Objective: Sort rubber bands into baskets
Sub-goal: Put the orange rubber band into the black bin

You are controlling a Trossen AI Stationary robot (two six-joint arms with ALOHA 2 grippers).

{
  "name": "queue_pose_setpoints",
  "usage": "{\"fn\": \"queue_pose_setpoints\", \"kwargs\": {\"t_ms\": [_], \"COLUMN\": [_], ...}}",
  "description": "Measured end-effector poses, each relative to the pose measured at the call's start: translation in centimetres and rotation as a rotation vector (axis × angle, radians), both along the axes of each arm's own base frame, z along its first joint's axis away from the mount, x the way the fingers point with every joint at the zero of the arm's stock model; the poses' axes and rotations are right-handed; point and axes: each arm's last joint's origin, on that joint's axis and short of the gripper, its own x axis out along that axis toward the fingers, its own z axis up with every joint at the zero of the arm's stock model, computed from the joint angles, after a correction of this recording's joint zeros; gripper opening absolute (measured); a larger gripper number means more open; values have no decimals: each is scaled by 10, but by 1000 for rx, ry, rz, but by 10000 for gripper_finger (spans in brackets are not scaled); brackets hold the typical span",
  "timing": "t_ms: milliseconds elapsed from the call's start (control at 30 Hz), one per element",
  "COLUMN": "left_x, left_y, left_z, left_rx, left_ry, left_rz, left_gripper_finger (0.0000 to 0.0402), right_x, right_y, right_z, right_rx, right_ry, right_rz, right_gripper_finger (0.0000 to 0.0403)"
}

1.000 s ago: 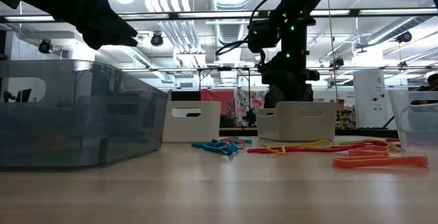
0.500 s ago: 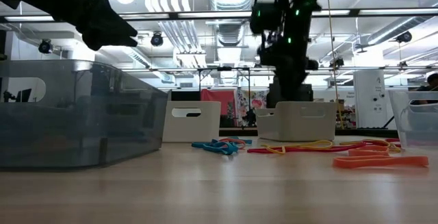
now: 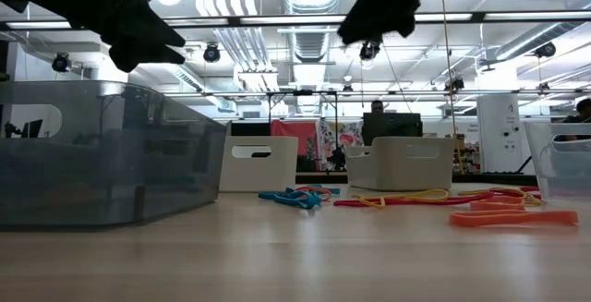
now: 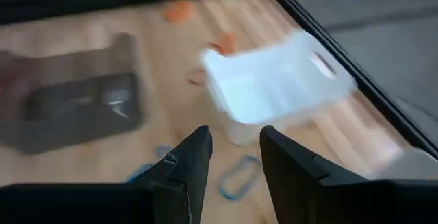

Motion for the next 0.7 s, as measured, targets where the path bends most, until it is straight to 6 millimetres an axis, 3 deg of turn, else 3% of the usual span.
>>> {"fn": "queue_pose_setpoints", "kwargs": {"t_ms": [167,433,700], "left_x": [1,7,2], "left_y": [0,-3,-2], "left_z": [-1,-4,2], "left_rx": [-6,-79,-26], "left_ry": [9,63,474], "left_rz": [-2,-72,-75], "left_gripper_finger": [194,194,194], "right_x": [-9,-11,-12], "right_y": [21,36,36], "right_z": [-8,-22,-27], "right_rx": [-36,-141,-241], "right_ry": [-57,-73,-46], "right_rz": [98,209,262], "right_gripper_finger": [121,124,119]}}
